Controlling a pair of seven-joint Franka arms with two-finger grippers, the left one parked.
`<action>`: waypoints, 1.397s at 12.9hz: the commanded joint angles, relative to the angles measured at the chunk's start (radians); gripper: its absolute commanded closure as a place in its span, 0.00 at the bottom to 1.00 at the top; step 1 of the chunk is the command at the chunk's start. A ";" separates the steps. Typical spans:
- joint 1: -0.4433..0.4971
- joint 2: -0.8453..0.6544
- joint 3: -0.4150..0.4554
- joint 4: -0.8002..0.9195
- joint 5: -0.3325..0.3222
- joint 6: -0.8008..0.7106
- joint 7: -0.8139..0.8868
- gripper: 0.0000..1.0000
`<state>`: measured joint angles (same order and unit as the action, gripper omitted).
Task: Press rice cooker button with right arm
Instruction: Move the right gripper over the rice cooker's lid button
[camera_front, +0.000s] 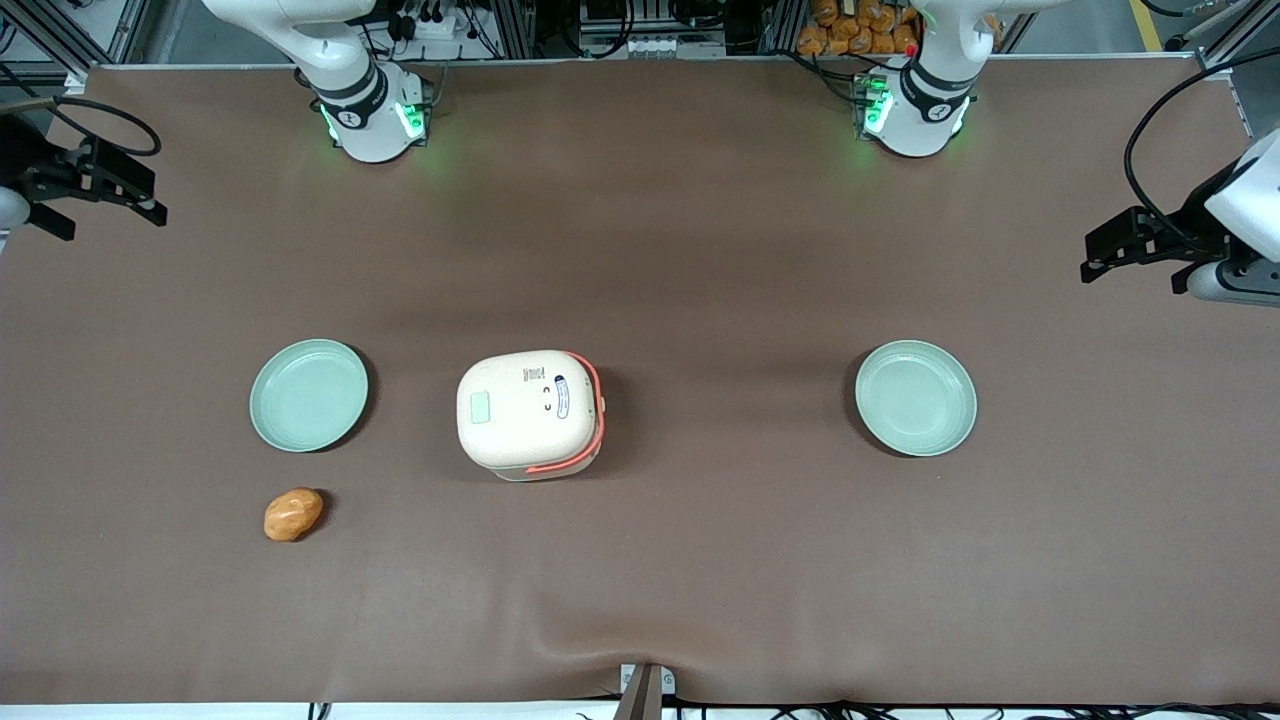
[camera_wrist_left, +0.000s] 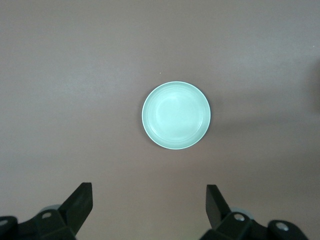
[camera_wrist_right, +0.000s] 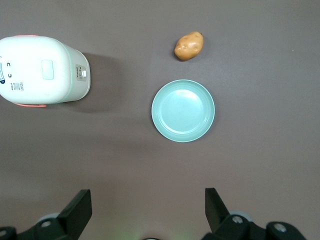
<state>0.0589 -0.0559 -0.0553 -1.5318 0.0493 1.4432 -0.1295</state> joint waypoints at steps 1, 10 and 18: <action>0.019 0.040 0.005 0.030 0.015 -0.009 -0.012 0.00; 0.019 0.238 0.182 0.027 0.012 0.186 0.108 0.80; 0.029 0.379 0.325 -0.039 -0.060 0.468 0.318 0.94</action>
<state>0.0912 0.2818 0.2437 -1.5806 0.0134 1.8695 0.1246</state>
